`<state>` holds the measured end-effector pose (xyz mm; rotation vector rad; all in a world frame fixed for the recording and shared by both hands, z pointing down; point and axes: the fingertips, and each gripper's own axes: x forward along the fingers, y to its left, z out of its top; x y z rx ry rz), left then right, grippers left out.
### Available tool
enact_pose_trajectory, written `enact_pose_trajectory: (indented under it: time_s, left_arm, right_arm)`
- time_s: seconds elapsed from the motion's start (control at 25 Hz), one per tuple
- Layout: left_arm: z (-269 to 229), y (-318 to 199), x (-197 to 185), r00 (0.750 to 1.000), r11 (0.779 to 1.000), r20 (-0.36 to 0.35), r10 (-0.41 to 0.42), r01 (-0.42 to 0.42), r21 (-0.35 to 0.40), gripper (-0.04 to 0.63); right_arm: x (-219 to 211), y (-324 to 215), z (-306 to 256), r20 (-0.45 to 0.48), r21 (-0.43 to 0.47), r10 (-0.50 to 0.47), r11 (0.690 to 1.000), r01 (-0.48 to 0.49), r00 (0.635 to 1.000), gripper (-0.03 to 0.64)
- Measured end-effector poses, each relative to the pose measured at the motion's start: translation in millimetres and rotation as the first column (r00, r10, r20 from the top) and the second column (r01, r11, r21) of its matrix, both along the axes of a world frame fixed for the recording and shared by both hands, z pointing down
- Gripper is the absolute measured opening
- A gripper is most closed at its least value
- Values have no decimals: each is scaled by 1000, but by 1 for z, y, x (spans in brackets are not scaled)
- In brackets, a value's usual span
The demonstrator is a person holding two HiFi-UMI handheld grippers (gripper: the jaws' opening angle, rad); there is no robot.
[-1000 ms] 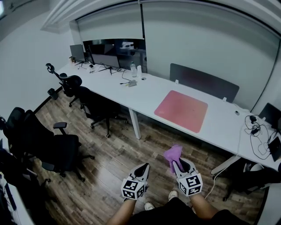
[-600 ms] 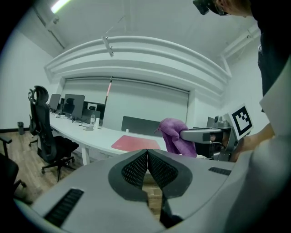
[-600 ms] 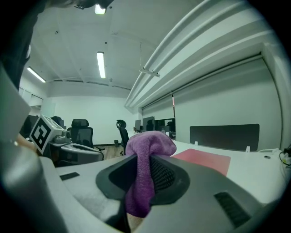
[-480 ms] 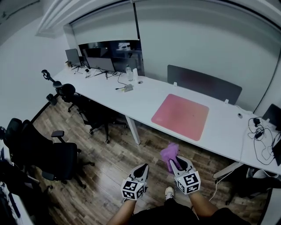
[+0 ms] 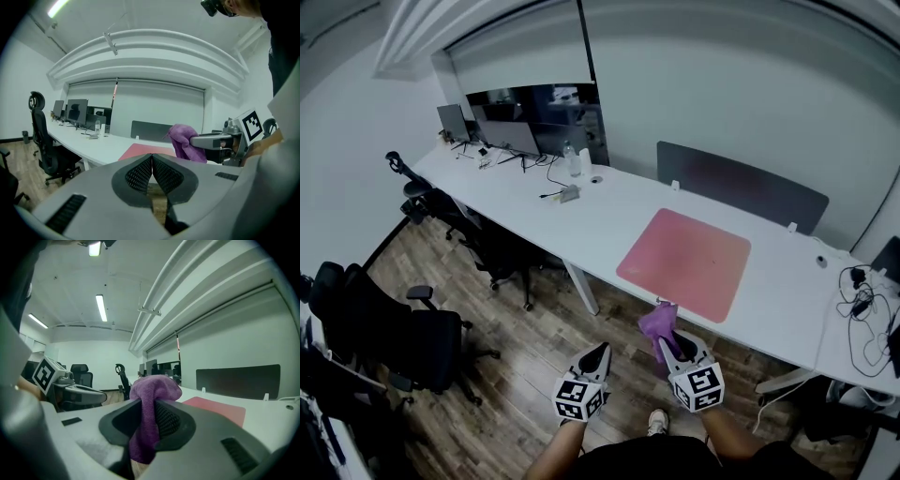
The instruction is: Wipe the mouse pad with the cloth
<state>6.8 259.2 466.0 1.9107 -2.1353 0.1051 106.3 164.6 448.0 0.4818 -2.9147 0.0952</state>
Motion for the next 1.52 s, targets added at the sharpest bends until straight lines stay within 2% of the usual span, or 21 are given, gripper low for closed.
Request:
enact_pose_trajectory:
  time_s: [0.32, 0.84, 1.12, 1.52]
  left_arm:
    - [9, -52, 3, 1000, 1000, -10, -4, 4, -17, 21]
    - [15, -111, 7, 1000, 999, 10, 27, -27, -37, 21]
    - [14, -142, -16, 998, 998, 19, 55, -54, -32, 21]
    - [-3, -194, -96, 994, 995, 37, 102, -101, -27, 21]
  right_arm:
    - [-6, -51, 3, -5, -3, -30, 1000, 30, 1000, 87]
    - [-1, -108, 14, -2, -25, -11, 1000, 11, 1000, 89]
    - [-23, -138, 17, -15, -17, 2, 1000, -2, 1000, 89]
    - [-89, -190, -6, 12, 12, 81, 997, -81, 997, 91]
